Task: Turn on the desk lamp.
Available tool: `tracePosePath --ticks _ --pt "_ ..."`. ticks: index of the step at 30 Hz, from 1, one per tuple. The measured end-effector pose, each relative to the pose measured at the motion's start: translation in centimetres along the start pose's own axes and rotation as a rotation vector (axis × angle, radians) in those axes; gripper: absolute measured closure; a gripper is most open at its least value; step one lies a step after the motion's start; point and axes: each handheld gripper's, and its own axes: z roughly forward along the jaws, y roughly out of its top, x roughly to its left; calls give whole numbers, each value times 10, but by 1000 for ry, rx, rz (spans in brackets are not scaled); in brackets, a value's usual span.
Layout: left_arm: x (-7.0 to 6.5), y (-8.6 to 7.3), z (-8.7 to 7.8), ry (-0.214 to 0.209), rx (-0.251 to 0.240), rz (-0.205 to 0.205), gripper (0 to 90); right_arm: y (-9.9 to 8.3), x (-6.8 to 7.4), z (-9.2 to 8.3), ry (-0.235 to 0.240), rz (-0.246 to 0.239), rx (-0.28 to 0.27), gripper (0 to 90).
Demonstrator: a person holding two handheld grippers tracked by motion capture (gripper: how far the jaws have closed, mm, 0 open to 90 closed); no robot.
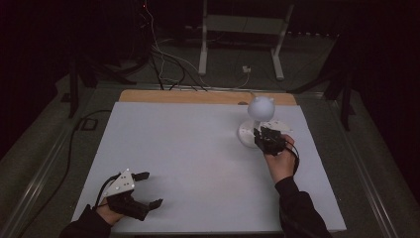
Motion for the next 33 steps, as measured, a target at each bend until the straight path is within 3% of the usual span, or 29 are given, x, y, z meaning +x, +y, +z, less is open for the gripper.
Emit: tracePosePath --ticks 2,3,6,16,33 --pt "0 0 0 -1 -2 -2 4 0 0 1 -3 5 0 753" --pt "0 0 0 -1 0 -2 4 -1 -1 2 -12 15 2 819" --pt "0 0 0 0 3 1 4 -2 -1 5 -14 14 14 883" --pt "0 0 0 0 5 0 4 -11 2 22 6 19 70 900" --pt "1 0 0 -2 4 -3 4 -19 5 39 16 2 117 900"
